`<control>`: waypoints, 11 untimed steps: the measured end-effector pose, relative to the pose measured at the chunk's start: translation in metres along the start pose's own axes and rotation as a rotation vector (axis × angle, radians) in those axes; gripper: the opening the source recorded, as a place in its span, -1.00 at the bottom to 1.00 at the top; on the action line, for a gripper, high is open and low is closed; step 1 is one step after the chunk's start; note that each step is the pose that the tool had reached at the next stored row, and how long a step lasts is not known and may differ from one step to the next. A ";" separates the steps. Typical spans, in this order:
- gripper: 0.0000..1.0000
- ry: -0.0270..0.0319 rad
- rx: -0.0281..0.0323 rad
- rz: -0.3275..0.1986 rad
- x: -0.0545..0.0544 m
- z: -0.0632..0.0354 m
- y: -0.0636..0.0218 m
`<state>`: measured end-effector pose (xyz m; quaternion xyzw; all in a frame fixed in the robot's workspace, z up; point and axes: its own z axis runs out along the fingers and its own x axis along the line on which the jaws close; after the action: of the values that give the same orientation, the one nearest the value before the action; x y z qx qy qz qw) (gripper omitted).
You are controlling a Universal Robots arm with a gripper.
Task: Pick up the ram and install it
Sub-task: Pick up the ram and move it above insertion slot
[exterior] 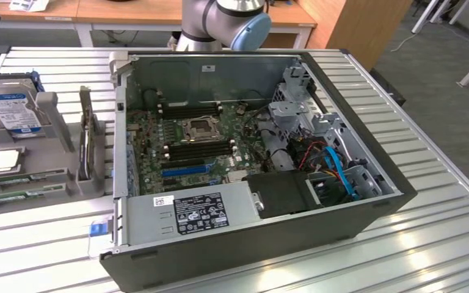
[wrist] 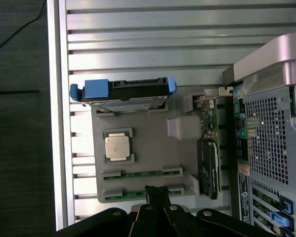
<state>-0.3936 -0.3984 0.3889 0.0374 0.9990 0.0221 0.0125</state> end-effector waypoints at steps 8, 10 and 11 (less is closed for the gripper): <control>-0.80 0.0003 0.0000 -0.005 0.000 0.0000 0.0000; -0.80 0.0008 -0.0003 -0.015 0.000 0.0001 0.0000; -0.80 0.0012 -0.0005 -0.021 0.000 0.0002 0.0000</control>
<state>-0.3936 -0.3984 0.3887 0.0267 0.9993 0.0222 0.0121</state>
